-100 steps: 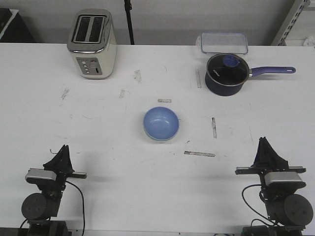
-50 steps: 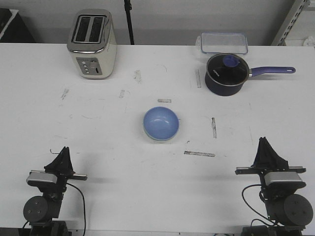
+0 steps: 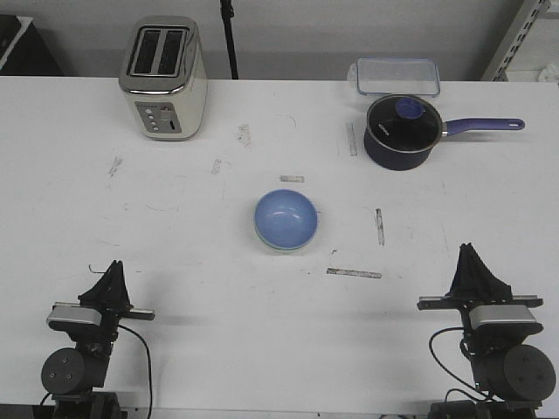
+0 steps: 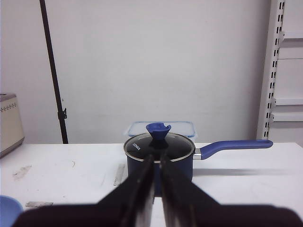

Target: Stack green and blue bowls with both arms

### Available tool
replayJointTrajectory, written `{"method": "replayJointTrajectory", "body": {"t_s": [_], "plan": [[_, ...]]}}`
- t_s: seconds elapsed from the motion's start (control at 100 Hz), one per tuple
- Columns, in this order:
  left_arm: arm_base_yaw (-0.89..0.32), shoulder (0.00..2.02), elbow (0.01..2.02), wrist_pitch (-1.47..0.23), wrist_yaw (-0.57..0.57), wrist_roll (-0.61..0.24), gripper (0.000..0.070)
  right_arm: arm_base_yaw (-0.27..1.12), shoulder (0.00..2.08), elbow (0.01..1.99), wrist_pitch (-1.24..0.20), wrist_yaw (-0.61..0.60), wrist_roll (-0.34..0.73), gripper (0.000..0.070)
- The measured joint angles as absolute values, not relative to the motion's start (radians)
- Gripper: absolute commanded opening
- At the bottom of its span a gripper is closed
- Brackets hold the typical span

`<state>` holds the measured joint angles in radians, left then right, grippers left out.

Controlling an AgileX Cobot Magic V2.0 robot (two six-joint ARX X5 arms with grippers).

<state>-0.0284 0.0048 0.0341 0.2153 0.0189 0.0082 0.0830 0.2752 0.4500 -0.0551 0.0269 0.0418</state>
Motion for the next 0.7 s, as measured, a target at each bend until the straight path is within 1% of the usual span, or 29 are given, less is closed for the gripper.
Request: {"method": "replayJointTrajectory", "body": {"t_s": [0.44,0.52,0.59,0.7], "plan": [[-0.028,0.005,0.034,0.215,0.019,0.008,0.0002,0.083,0.275,0.45,-0.056,0.028,0.042,0.0016],[-0.028,0.005,0.034,0.216,0.019,0.008,0.0001,0.083,0.273,0.45,-0.065,0.048,0.042,0.0015],[-0.028,0.005,0.034,0.215,0.019,0.008,0.0002,0.076,0.259,0.449,-0.094,0.05,0.042,0.0015],[-0.028,0.005,0.034,0.215,0.019,0.008,0.0002,0.058,0.255,0.432,-0.085,0.049,0.042,0.0015]]}}
